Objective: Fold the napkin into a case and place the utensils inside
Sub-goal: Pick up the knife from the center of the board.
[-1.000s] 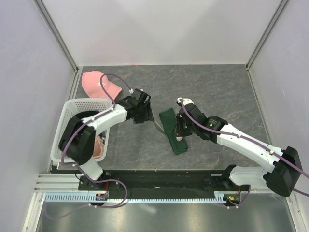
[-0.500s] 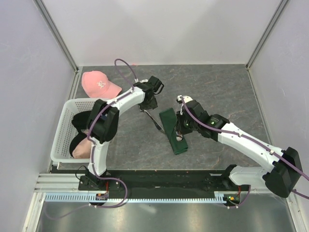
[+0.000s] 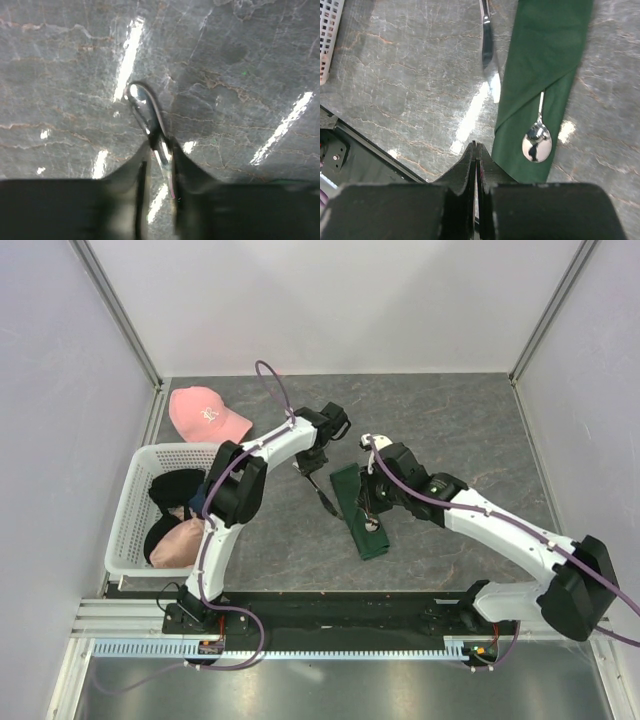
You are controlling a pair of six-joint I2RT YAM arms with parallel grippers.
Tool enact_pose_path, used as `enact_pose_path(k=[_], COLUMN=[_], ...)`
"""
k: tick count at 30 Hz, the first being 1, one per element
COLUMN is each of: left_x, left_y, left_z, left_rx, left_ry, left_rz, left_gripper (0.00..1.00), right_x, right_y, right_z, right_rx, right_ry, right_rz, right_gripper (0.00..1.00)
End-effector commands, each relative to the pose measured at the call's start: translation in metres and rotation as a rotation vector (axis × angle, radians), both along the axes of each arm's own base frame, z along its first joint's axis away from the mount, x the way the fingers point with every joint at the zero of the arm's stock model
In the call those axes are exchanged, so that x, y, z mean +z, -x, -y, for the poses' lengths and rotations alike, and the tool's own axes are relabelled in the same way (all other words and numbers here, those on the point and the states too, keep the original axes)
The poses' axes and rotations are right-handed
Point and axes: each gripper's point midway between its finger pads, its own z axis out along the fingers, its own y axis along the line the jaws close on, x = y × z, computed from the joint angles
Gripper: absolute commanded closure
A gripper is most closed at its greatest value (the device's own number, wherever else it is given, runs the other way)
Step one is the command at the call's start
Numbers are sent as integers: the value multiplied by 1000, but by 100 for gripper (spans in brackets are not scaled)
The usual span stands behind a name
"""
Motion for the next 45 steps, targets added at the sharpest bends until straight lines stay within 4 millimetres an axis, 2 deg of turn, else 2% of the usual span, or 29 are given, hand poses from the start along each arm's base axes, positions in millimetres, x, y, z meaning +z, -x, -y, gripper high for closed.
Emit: enact_pose_path(k=[1, 2, 4, 5, 6, 7, 8, 9, 10, 11, 12, 13, 15, 16, 17, 19, 20, 24, 25, 26, 27, 28, 30, 31, 32, 33, 37, 42, 45], left_x=[-25, -25, -22, -26, -10, -16, -13, 3, -4, -3, 8, 1, -1, -3, -5, -6, -4, 26, 33, 34, 35, 38, 31, 30, 29, 20, 6, -12, -30], left_y=[13, 19, 17, 29, 20, 35, 38, 31, 43, 46, 47, 52, 55, 59, 61, 66, 66, 63, 62, 70, 72, 71, 78, 79, 79, 84, 84, 85, 96], left_z=[-26, -29, -26, -34, -28, -37, -37, -33, -39, -38, -39, -42, -45, -47, -49, -52, -54, -63, -64, -71, -72, -71, -74, -75, -75, -77, -74, -74, -83], left_rx=[32, 28, 3, -6, -18, -26, -36, -40, -44, -49, -49, -48, -42, -39, -36, -37, -46, -67, -68, -47, -36, -24, 16, 27, 58, 72, 145, 216, 251], left_ry=[-118, -114, -81, -90, -38, -46, -23, 30, 32, 54, 78, 84, 108, 115, 116, 120, 114, 98, 96, 68, 64, 65, 52, 47, 52, 32, 22, 6, -34], left_rz=[-55, -65, -35, -48, 26, 8, 20, 85, 66, 71, 102, 105, 117, 128, 128, 121, 127, 213, 220, 185, 175, 170, 132, 121, 119, 86, 37, 18, -11], left_gripper=[95, 98, 98, 98, 98, 98, 98, 98, 98, 98, 98, 98, 98, 98, 98, 98, 98, 98, 93, 87, 78, 64, 56, 54, 52, 44, 43, 44, 55], right_x=[-11, -17, -16, -21, -19, -21, -26, -28, -33, -36, -36, -47, -41, -53, -53, -70, -69, -65, -62, -59, -57, -45, -39, -26, -28, -26, -18, -22, -29], right_y=[-8, -11, -13, -17, -18, -20, -26, -26, -31, -31, -27, -25, -36, -37, -41, -44, -46, -47, -44, -46, -45, -44, -41, -39, -35, -35, -31, -28, -27], right_z=[-20, -26, -38, -45, -52, -57, -66, -74, -85, -92, -101, -108, -125, -132, -138, -144, -146, -139, -133, -129, -124, -118, -109, -105, -99, -95, -79, -70, -73], right_rx=[53, 65, 96, 99, 113, 117, 107, 123, 124, 117, 146, 154, 146, 155, 158, 152, 153, 137, 134, 124, 119, 113, 99, 101, 100, 96, 97, 109, 120], right_ry=[-42, -46, -71, -84, -105, -114, -131, -160, -194, -225, -265, -279, -364, -363, -368, -350, -347, -328, -307, -292, -283, -286, -278, -289, -267, -255, -238, -220, -227], right_rz=[-4, -14, -27, -35, -43, -50, -69, -87, -92, -114, -135, -165, -137, -150, -150, -179, -176, -153, -157, -148, -146, -130, -112, -87, -91, -83, -55, -45, -56], right_gripper=[93, 89, 84, 77, 75, 73, 73, 72, 70, 68, 67, 65, 61, 59, 58, 58, 58, 56, 55, 54, 54, 54, 53, 52, 52, 52, 51, 51, 51])
